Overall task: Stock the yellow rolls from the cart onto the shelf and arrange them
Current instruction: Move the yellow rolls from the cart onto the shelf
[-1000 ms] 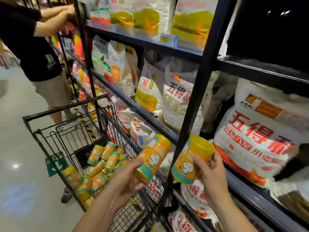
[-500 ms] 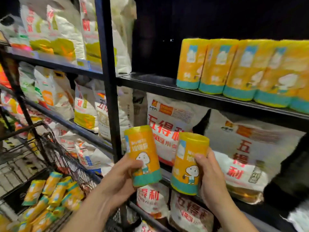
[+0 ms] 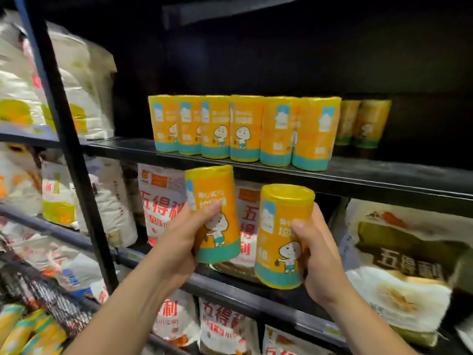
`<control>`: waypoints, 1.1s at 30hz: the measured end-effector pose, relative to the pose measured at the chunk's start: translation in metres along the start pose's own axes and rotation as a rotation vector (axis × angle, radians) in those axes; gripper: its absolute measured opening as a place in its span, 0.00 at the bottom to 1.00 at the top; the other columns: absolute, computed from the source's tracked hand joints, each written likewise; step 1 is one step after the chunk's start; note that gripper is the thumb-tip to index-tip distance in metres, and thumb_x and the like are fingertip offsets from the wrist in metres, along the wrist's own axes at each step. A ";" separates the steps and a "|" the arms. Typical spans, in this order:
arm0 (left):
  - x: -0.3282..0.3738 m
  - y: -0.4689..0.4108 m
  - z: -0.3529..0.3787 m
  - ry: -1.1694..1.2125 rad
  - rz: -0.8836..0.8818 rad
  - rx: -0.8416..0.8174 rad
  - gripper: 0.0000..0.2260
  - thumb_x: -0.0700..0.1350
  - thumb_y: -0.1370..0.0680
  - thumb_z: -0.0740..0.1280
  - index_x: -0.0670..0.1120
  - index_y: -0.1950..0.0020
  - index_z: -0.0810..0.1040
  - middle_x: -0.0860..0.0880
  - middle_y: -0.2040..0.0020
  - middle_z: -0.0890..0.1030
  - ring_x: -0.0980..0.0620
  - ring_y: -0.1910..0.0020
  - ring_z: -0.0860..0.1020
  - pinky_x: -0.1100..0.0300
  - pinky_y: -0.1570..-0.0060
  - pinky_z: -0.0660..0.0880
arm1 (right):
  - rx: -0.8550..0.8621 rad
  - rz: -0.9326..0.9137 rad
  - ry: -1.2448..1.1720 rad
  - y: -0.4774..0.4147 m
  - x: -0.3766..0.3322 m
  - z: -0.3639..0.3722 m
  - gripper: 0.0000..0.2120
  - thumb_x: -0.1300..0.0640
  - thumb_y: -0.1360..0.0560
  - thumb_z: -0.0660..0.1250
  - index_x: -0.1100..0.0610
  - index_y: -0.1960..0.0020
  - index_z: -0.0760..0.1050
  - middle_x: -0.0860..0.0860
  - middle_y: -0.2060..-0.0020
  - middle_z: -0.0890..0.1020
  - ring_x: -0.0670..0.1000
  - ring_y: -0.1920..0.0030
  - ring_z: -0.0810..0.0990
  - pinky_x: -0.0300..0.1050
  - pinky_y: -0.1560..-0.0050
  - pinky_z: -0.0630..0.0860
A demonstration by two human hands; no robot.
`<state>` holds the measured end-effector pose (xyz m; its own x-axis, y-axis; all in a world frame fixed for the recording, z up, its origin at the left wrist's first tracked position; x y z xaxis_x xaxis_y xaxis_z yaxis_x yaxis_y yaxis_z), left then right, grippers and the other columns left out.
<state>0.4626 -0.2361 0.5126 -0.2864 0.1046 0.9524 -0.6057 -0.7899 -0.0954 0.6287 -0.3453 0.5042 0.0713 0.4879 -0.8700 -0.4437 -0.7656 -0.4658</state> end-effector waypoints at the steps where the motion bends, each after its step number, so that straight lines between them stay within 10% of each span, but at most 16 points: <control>1: 0.003 0.003 0.014 -0.023 0.016 -0.018 0.26 0.53 0.33 0.72 0.48 0.36 0.76 0.46 0.48 0.86 0.48 0.53 0.85 0.53 0.57 0.82 | -0.005 -0.013 0.015 0.003 -0.009 -0.010 0.27 0.44 0.35 0.68 0.51 0.38 0.73 0.52 0.48 0.84 0.53 0.47 0.83 0.50 0.47 0.81; 26: 0.123 -0.036 0.255 -0.484 0.317 -0.346 0.25 0.43 0.31 0.75 0.54 0.38 0.69 0.48 0.46 0.81 0.47 0.47 0.82 0.46 0.46 0.79 | 0.226 -0.156 0.368 0.003 -0.188 -0.173 0.25 0.43 0.33 0.71 0.45 0.39 0.71 0.40 0.51 0.84 0.43 0.50 0.84 0.38 0.62 0.81; 33: 0.151 -0.086 0.281 -0.620 0.347 -0.323 0.31 0.43 0.33 0.78 0.54 0.36 0.66 0.47 0.45 0.78 0.46 0.48 0.81 0.50 0.55 0.81 | 0.294 -0.120 0.396 -0.048 -0.199 -0.191 0.28 0.43 0.36 0.73 0.48 0.39 0.73 0.46 0.49 0.85 0.47 0.50 0.85 0.49 0.51 0.82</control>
<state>0.6798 -0.3223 0.7457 -0.0893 -0.5488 0.8312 -0.7706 -0.4906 -0.4068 0.8066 -0.4862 0.6685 0.4453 0.3256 -0.8341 -0.6399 -0.5359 -0.5508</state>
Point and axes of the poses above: each hand's wrist, its own y-axis away from the middle knuckle, its own z-axis out of the palm, x = y × z, the point moved 5 cm from there along -y, towards the middle knuckle
